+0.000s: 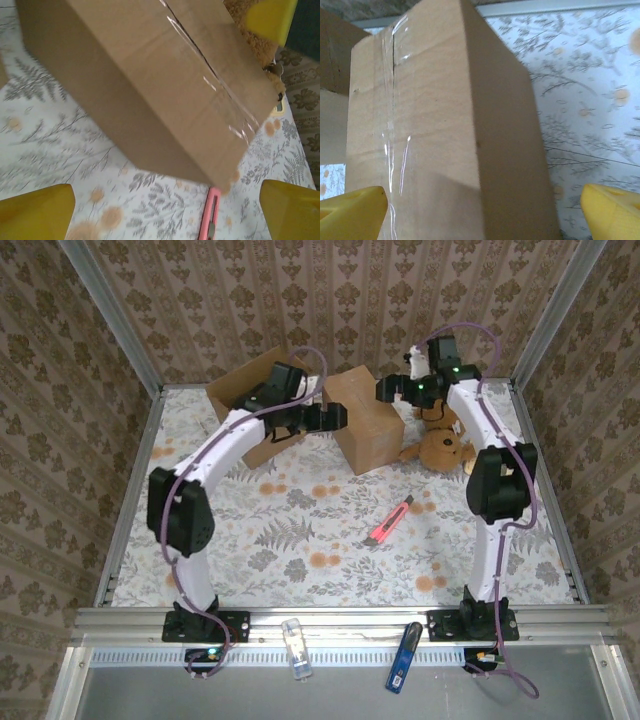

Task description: Unpack the express box

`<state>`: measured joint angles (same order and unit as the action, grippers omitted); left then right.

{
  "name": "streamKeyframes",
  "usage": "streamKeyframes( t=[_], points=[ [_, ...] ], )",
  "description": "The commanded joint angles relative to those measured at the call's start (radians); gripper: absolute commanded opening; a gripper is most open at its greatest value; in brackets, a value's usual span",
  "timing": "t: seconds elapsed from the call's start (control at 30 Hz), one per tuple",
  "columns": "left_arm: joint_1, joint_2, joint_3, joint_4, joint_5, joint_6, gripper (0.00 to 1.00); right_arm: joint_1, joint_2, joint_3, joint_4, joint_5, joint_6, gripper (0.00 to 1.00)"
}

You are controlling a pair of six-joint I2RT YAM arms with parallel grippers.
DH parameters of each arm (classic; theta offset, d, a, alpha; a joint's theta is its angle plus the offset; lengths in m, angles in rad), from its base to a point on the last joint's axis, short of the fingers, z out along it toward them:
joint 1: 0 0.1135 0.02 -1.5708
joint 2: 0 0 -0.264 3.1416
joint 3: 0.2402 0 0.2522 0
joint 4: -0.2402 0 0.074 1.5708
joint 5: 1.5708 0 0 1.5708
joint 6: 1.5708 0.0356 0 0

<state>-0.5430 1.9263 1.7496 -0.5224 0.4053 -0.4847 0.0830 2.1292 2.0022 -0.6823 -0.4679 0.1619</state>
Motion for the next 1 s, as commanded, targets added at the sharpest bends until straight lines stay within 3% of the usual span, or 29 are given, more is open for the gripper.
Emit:
streamKeyframes(
  t=[0.0,0.3,0.97],
  points=[
    [-0.008,0.083,0.064,0.098,0.069,-0.06,0.94,0.02,0.036,0.04,0.013,-0.051,0.02,0.99],
    [-0.023,0.209,0.087,0.236,0.158,-0.137,0.94,0.049,0.001,-0.078,0.091,-0.087,0.049,0.95],
    [-0.121,0.052,-0.127,0.234,0.145,-0.115,0.94,0.138,-0.293,-0.571,0.349,-0.072,0.181,0.91]
  ],
)
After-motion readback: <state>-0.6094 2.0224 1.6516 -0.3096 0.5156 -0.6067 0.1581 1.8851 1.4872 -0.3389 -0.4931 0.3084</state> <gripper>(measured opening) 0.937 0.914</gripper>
